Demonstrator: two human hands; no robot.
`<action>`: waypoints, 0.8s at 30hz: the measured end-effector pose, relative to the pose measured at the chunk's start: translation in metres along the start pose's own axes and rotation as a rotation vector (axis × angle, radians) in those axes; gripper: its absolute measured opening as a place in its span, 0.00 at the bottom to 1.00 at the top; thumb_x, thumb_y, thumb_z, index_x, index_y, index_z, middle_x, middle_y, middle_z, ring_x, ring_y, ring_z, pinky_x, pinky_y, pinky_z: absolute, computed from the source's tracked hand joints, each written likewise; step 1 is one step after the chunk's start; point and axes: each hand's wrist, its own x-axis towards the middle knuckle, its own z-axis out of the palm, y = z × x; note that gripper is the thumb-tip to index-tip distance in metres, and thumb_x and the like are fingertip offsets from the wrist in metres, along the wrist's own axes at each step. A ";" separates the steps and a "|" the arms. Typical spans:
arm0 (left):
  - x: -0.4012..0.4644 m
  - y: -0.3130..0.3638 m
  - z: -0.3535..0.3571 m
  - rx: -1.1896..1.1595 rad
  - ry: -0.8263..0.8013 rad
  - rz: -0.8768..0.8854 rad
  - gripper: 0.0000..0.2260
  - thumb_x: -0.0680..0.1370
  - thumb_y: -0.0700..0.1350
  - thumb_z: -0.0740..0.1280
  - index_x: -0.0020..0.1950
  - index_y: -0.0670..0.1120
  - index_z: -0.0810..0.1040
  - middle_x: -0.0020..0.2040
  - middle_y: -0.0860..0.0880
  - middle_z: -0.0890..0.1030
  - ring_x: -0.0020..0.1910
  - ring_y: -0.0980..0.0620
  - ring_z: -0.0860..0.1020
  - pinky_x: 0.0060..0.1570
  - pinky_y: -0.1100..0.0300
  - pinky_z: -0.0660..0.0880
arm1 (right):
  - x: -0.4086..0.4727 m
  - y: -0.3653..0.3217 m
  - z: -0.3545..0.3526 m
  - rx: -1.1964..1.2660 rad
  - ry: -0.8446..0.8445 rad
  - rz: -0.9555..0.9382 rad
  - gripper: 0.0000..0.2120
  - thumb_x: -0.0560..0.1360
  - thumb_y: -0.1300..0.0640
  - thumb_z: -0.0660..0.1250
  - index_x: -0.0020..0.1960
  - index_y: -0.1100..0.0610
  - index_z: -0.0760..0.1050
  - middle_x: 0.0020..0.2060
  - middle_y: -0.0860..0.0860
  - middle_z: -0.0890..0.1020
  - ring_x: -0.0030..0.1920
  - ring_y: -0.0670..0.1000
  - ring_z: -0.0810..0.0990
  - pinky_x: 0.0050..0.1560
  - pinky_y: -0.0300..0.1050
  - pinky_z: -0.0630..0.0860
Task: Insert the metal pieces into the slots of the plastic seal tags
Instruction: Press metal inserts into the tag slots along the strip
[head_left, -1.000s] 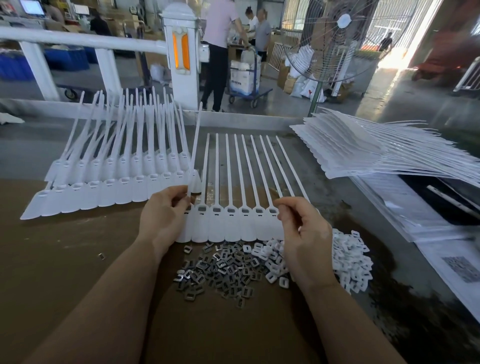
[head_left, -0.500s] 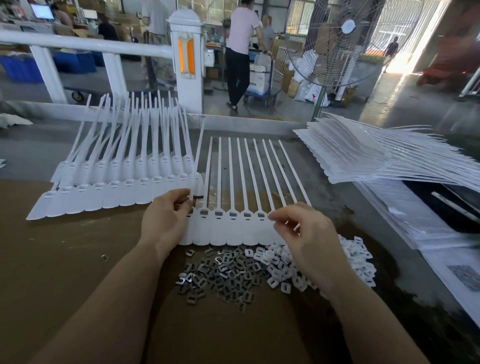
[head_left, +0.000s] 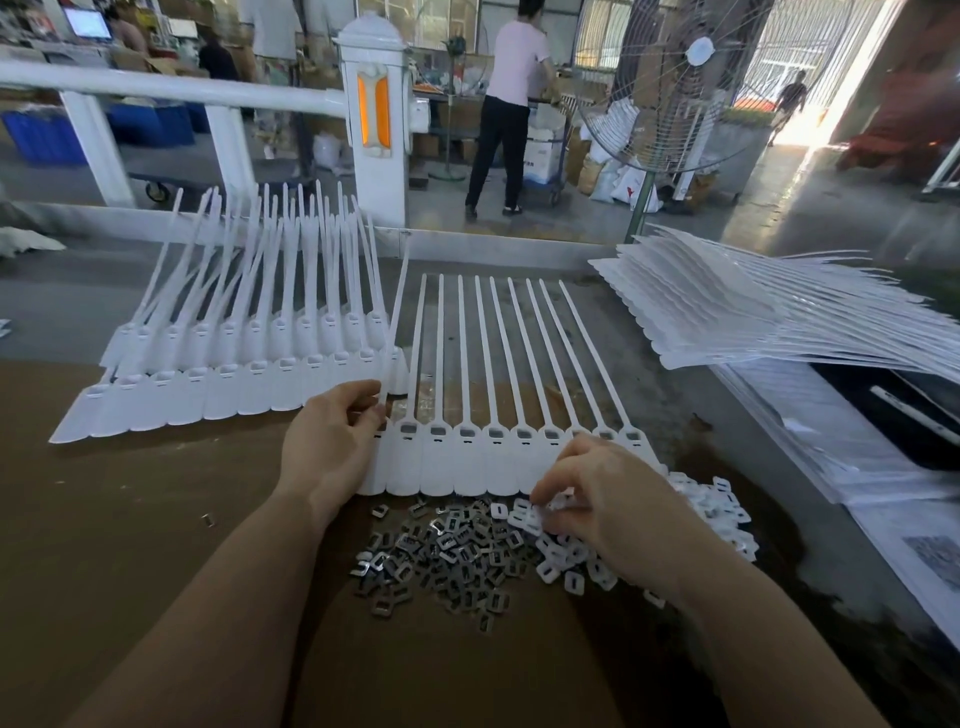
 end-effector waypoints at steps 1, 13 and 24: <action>0.000 0.000 0.000 -0.001 -0.002 -0.003 0.14 0.79 0.43 0.64 0.65 0.46 0.76 0.56 0.48 0.81 0.51 0.56 0.75 0.50 0.64 0.67 | 0.000 0.000 0.001 0.014 0.004 0.003 0.06 0.73 0.53 0.70 0.50 0.48 0.80 0.48 0.43 0.74 0.50 0.40 0.68 0.56 0.38 0.69; -0.011 0.012 0.002 0.106 0.095 0.262 0.10 0.76 0.42 0.68 0.58 0.46 0.81 0.47 0.56 0.74 0.54 0.52 0.71 0.60 0.56 0.67 | 0.014 -0.014 0.008 0.700 0.339 0.162 0.06 0.71 0.64 0.71 0.41 0.53 0.82 0.34 0.45 0.83 0.36 0.40 0.80 0.40 0.29 0.75; -0.033 0.043 -0.003 -0.407 -0.237 0.313 0.12 0.73 0.37 0.71 0.43 0.56 0.83 0.41 0.55 0.85 0.42 0.51 0.80 0.46 0.56 0.75 | 0.026 -0.026 0.011 0.947 0.285 0.194 0.04 0.71 0.63 0.70 0.40 0.55 0.80 0.34 0.51 0.84 0.35 0.45 0.82 0.34 0.31 0.75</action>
